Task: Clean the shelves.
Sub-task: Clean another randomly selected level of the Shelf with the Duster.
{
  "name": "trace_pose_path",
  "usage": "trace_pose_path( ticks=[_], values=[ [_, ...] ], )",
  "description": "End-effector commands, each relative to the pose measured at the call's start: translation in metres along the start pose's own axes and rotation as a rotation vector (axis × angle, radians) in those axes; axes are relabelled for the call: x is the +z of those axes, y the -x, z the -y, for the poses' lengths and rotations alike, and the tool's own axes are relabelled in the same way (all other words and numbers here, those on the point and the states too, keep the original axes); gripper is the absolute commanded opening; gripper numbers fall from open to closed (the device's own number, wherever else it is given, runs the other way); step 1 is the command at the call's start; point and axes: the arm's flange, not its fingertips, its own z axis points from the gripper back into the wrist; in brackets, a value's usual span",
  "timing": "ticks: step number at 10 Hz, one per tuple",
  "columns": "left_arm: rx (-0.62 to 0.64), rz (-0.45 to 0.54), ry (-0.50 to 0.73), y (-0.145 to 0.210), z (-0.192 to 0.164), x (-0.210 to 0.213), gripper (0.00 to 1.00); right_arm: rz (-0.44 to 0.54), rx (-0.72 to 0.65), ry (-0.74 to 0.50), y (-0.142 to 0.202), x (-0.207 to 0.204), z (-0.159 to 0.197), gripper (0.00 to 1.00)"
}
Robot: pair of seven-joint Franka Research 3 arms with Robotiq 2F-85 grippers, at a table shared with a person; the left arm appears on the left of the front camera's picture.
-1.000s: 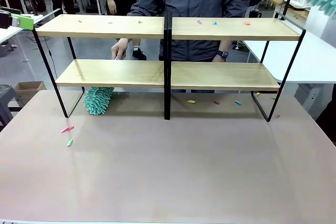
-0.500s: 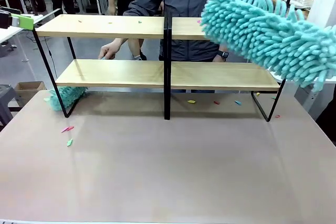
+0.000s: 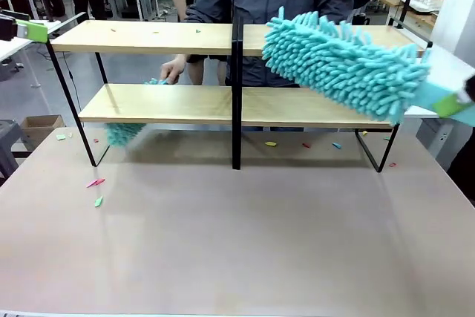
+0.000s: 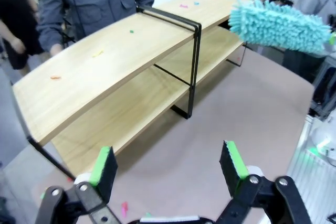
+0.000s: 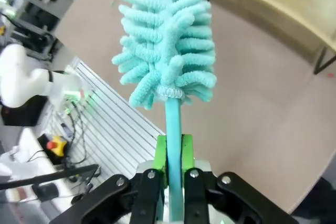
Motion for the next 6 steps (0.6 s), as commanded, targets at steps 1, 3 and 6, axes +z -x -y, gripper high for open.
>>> trace_pose_path(
  ticks=[1, 3, 6],
  values=[
    [0.005, 0.000, 0.005, 0.000, 0.000, -0.001, 1.00, -0.180, 0.035, -0.059, -0.027, 0.000, 0.008, 0.13],
    [0.005, 0.000, 0.005, 0.000, 0.000, -0.001, 1.00, -0.452, 0.002, -0.113, -0.027, -0.029, 0.020, 0.13],
    [0.005, 0.000, 0.005, 0.000, 0.000, -0.001, 1.00, -0.382, -0.170, 0.003, -0.032, -0.097, 0.051, 0.13]
  ],
)
